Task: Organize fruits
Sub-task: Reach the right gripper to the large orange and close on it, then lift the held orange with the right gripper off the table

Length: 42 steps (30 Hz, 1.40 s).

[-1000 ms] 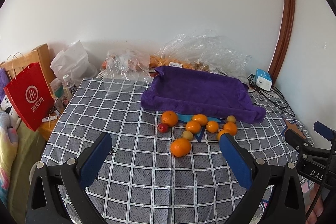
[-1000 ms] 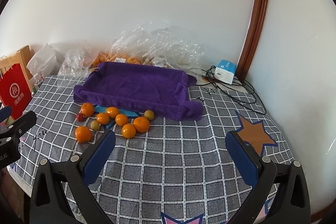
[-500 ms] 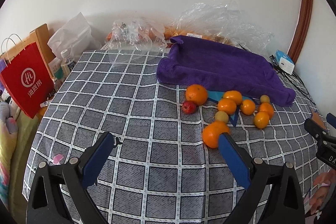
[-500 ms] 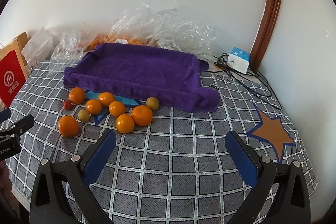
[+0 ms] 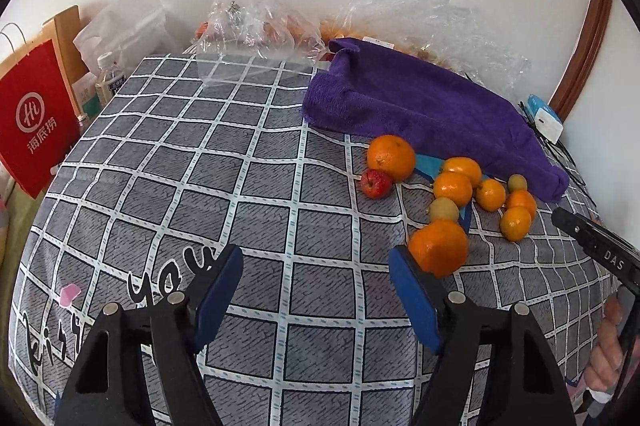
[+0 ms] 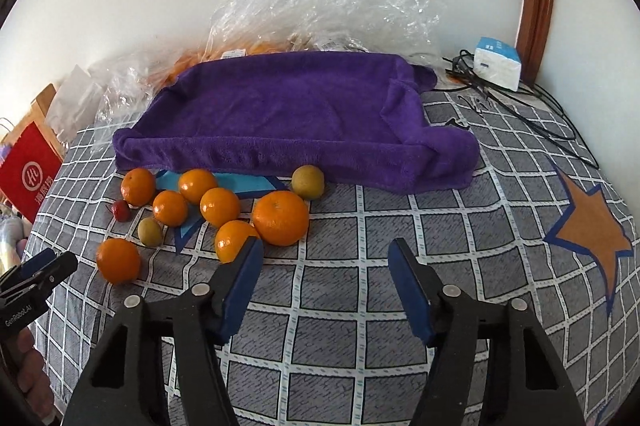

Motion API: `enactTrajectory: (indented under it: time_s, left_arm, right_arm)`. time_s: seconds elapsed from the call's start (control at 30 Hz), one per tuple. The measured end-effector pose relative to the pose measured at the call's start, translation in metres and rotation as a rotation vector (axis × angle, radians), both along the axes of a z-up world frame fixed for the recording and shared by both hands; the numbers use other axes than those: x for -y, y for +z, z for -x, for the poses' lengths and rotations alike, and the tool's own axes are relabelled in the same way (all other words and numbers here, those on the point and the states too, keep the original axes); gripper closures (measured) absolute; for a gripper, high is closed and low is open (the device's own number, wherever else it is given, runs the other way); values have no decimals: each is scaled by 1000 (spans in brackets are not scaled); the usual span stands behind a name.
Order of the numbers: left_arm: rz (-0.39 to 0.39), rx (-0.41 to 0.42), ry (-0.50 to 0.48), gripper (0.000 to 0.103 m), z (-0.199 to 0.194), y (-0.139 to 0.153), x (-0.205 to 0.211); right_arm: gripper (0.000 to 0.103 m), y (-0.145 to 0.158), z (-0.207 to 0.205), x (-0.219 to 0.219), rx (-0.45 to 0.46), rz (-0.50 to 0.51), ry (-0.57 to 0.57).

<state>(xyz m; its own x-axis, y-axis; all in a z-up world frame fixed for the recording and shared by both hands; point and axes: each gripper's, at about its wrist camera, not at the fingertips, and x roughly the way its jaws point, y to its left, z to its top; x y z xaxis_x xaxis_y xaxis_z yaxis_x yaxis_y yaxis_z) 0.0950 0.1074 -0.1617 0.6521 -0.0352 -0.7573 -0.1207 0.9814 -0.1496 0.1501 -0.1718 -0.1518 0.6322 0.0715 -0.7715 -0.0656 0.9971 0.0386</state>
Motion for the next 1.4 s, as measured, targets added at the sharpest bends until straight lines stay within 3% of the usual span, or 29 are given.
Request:
enactTrajectory:
  time_s: [0.17, 0.37, 0.6, 0.63, 0.77, 1.03, 1.3, 1.4]
  left_arm:
    - [-5, 5, -12, 39, -3, -2, 0]
    - [4, 26, -31, 39, -7, 0, 0]
    - [60, 22, -7, 39, -8, 1, -9]
    - [62, 21, -5, 39, -8, 1, -9]
    - [75, 27, -16, 39, -6, 0, -5]
    - [140, 21, -136, 39, -13, 2, 28]
    - [81, -28, -149, 39, -28, -14, 62]
    - [78, -17, -127, 39, -28, -16, 62]
  right_arm:
    - [55, -9, -22, -3, -46, -62, 0]
    - [55, -21, -39, -14, -93, -101, 7]
    - [55, -32, -56, -10, -154, -217, 0]
    - [60, -33, -57, -10, -158, -233, 8]
    - [63, -29, -51, -3, -130, -224, -8]
    - [63, -21, -8, 38, -91, -139, -67]
    - [62, -36, 4, 47, -93, -85, -36]
    - [52, -39, 5, 42, -64, -47, -23]
